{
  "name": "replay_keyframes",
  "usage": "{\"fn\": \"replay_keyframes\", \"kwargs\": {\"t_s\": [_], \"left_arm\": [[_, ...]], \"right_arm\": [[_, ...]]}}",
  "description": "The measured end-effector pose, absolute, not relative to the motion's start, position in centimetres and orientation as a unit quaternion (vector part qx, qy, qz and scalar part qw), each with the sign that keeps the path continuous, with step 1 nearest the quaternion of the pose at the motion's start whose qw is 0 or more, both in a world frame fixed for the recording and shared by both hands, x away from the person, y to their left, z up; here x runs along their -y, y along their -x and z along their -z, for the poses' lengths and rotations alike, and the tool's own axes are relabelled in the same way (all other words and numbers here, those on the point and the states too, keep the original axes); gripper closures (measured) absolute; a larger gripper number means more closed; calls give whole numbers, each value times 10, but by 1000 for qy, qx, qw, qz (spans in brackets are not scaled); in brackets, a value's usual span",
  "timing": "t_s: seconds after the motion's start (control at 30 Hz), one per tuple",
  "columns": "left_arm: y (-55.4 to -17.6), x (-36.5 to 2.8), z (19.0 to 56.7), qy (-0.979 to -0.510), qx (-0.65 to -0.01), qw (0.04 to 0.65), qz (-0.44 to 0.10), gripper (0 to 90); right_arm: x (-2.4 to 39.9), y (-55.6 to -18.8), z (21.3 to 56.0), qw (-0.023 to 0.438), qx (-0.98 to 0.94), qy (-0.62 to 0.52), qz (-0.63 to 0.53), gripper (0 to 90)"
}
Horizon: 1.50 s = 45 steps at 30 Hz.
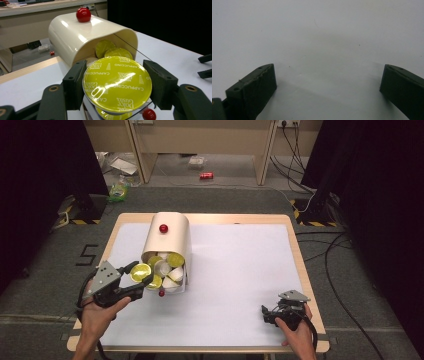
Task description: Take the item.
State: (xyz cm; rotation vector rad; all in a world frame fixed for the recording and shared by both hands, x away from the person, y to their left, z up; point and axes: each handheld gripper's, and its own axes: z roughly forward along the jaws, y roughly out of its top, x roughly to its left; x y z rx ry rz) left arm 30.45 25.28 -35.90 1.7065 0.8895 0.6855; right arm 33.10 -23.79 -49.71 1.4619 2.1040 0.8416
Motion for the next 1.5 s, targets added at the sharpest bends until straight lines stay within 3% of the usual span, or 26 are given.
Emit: {"fn": "replay_keyframes", "kwargs": {"t_s": [1.5], "left_arm": [[-322, -312, 378, -660, -448, 497, -340, 378]], "right_arm": [[237, -331, 497, 223, -761, -528, -305, 11]]}}
